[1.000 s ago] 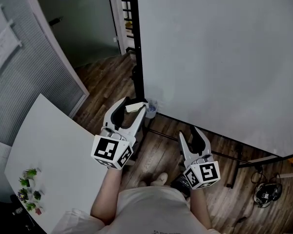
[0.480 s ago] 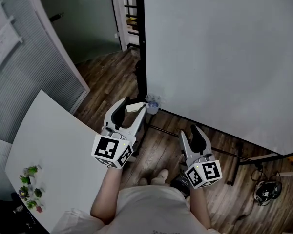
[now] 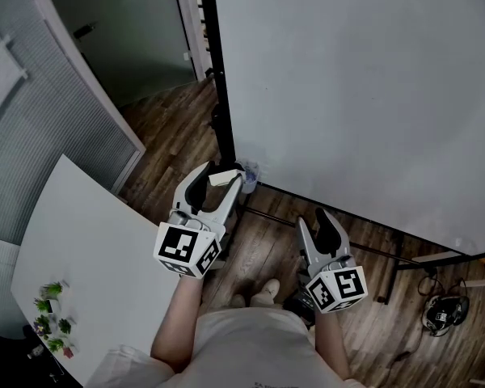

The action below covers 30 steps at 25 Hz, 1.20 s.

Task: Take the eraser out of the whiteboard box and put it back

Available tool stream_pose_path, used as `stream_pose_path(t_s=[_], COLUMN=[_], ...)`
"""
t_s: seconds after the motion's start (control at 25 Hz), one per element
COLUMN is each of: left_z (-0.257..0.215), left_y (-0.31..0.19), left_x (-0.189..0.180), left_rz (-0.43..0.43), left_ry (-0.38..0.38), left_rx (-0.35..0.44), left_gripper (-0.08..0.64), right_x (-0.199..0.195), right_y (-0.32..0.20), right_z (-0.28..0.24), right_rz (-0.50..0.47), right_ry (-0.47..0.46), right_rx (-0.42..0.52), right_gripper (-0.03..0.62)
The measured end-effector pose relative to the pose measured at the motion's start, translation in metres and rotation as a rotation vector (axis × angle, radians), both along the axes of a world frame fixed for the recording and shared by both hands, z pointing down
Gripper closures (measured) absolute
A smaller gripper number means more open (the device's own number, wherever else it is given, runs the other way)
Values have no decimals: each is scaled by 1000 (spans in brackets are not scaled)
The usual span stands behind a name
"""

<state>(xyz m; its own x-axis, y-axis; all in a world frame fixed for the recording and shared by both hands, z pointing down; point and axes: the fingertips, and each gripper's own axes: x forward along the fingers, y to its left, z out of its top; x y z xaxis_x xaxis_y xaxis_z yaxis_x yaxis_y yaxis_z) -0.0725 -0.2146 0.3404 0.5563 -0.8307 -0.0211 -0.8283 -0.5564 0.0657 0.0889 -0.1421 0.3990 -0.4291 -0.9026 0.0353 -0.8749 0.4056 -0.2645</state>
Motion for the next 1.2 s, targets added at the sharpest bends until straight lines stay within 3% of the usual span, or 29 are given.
stream_pose_path(t_s=[0.72, 1.2], left_z=[55, 85], left_y=[-44, -52], left_x=[26, 33], left_rz=[7, 3], left_ry=[-30, -52], left_rx=[-89, -140], left_gripper=[324, 324], right_x=[30, 25], right_y=[-23, -28], right_z=[35, 47], right_rz=[16, -18], right_ry=[-2, 40], right_rx=[-80, -104], right_gripper=[411, 411])
